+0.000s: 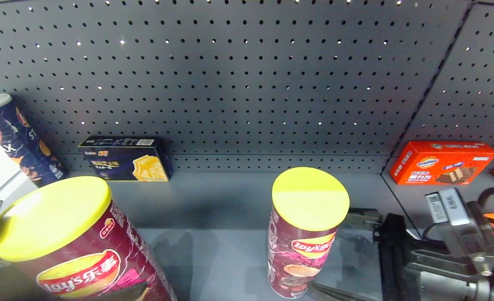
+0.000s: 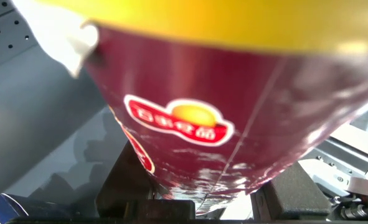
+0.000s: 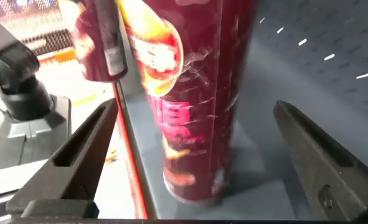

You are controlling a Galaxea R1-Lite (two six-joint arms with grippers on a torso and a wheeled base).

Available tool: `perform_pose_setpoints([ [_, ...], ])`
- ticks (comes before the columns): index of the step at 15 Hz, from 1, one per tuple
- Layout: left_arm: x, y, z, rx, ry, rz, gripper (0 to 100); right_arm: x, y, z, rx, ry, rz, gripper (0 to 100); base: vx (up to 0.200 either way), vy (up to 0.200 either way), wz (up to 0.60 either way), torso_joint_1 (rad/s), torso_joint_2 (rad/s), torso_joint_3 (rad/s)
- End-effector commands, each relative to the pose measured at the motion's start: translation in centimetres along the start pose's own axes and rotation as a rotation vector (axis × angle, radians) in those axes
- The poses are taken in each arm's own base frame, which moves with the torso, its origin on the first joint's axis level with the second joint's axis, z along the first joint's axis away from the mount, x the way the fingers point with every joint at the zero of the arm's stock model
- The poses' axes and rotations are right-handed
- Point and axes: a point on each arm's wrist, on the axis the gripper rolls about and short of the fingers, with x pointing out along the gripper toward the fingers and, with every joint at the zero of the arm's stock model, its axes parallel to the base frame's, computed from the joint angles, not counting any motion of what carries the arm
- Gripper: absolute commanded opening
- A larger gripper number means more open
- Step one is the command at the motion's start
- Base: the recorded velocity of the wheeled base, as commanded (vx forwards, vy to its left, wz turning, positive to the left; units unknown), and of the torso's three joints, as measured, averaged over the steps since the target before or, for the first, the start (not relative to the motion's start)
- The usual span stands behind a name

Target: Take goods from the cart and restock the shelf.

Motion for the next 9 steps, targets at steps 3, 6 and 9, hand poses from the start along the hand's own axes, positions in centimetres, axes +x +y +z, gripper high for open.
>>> perform_pose_setpoints([
  [3, -0.1, 0.0, 0.0, 0.003, -0.004, 0.002, 0, -8.8, 0.8, 4.0, -0.068, -0.080, -0.307, 100, 0.000, 0.000, 0.00, 0.000, 0.00, 0.000],
  [6, -0.1, -0.1, -0.1, 0.002, -0.001, -0.003, 0, -12.3, 2.6, 3.8, -0.065, -0.072, -0.511, 100, 0.000, 0.000, 0.00, 0.000, 0.00, 0.000],
  [9, -0.1, -0.1, -0.2, 0.002, 0.000, -0.009, 0, -17.0, 6.1, 0.5, -0.065, -0.086, -0.744, 100, 0.000, 0.000, 0.00, 0.000, 0.00, 0.000],
])
